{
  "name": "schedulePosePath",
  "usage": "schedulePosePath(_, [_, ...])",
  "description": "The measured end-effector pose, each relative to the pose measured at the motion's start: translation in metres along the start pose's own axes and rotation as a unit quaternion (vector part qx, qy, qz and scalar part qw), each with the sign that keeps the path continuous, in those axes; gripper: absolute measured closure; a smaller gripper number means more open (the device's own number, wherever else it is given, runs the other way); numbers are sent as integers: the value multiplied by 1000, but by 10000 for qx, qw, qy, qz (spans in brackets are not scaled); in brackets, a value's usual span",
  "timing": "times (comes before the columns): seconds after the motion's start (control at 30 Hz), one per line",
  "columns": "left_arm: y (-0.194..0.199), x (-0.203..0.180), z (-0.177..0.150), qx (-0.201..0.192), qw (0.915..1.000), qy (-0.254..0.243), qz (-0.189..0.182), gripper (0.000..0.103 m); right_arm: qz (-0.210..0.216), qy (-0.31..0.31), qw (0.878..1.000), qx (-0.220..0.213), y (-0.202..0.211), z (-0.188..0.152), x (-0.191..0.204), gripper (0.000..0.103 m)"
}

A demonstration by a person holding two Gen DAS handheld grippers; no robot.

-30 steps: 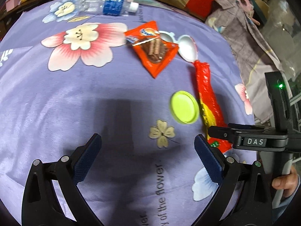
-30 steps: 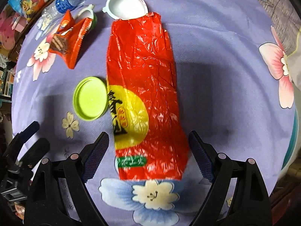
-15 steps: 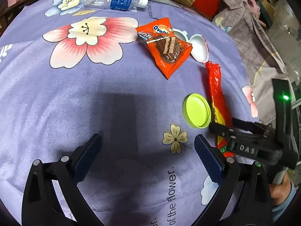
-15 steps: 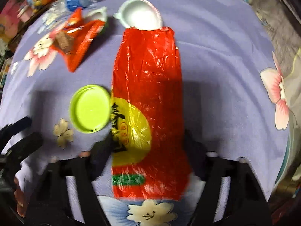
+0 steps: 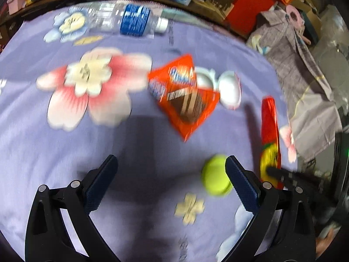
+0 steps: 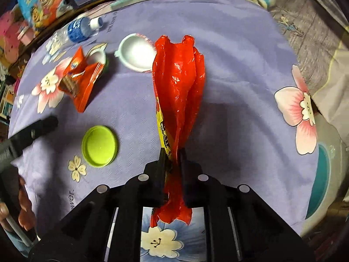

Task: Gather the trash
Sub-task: 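Grasp the red snack wrapper with the right tool while the left tool grasps the orange Ovaltine wrapper, then carry the red and Ovaltine wrappers over the teal bin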

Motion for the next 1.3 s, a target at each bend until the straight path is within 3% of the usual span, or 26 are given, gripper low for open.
schedulePosePath(0.2, [-20, -19, 37, -224, 9991, 349, 66, 4, 43, -104, 9999, 21, -3, 3, -15, 91])
schedulePosePath(0.43, [-52, -19, 49, -134, 9957, 909, 59, 5, 113, -185, 9997, 61, -11, 3, -32, 91])
schedulePosePath(0.5, [-54, -19, 46, -199, 9965, 805, 127, 22, 160, -218, 9996, 64, -12, 2, -36, 91])
schedulePosePath(0.53, [-53, -20, 45, -259, 9970, 690, 242, 35, 181, -225, 9996, 60, -13, 1, -38, 91])
schedulePosePath(0.67, [-47, -21, 36, -300, 9980, 457, 317, 51, 268, -269, 9993, 22, -12, -5, -41, 91])
schedulePosePath(0.93, [-16, -34, -2, -287, 9989, -182, 313, 55, 399, -395, 9983, -145, 7, -19, -54, 91])
schedulePosePath(1.3, [10, -116, -53, -254, 9935, -1107, 8, 55, 433, -834, 9942, -524, 51, -52, -98, 91])
Point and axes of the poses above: each gripper's, at about its wrist camera, not at the fingertips, and y roughly against the way its jaws point, x to its left, z to its top, the point moved 6 cm from there along -y, roughly the way its jaws point, and after that the axes turned 8 degrees about y, right-handed, at the moved point
